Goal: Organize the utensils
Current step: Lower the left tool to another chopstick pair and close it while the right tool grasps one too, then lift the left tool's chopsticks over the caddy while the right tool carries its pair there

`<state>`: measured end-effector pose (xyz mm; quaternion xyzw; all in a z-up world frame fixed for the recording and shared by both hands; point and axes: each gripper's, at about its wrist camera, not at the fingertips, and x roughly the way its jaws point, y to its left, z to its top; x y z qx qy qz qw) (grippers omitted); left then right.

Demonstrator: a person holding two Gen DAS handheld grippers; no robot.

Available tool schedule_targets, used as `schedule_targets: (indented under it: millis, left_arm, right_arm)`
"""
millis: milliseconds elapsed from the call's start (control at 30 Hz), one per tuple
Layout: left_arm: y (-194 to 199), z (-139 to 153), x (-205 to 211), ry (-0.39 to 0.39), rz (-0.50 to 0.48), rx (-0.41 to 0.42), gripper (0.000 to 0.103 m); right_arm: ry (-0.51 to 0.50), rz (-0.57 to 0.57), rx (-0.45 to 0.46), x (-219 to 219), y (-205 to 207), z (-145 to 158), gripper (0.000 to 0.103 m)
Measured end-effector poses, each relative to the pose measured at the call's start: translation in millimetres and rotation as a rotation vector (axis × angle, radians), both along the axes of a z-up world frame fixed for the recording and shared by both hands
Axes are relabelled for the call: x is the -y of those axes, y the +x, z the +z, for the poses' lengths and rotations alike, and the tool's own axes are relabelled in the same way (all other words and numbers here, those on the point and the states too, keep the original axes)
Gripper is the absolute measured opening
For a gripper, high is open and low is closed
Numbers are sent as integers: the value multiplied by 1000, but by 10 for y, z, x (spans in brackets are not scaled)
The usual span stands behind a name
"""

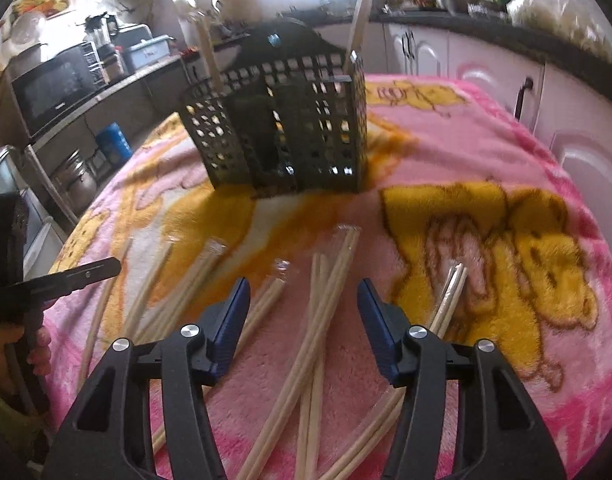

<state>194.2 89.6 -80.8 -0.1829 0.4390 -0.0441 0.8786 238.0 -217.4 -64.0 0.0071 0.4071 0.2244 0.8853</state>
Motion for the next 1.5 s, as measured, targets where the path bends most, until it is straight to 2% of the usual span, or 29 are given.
schedule_targets:
  millis: [167,267,500,633,667,867,1267,1500]
  left_arm:
    - [99,-21,-5,12,-4,-11,40]
    - [156,-22,-27,15,1,-28,29]
    - [391,-28,-147,-15,-45,-121,14]
    - [486,-37,-202,-27,-56,-159,6]
    - [498,-31,-206,-25,-57,-161,5]
    - [457,92,-182,-40,-54,-111,1]
    - [160,972,87,-12,-64,242,1]
    - [135,1286,238,0,-49,374,1]
  right_arm:
    - [5,-30,-100,-3,258,-126,44]
    - [23,-55,-158,24,425,-182,39]
    - [109,-84,-302,121,799,-213,29]
    - [101,-76,-335,156,885,-168,12]
    - [99,-72,-332,169,884,-147,11]
    - [114,-38,-264,195,723,41,8]
    - [152,8,38,259,124,662,6]
    - [195,-11,213,327,-132,961,6]
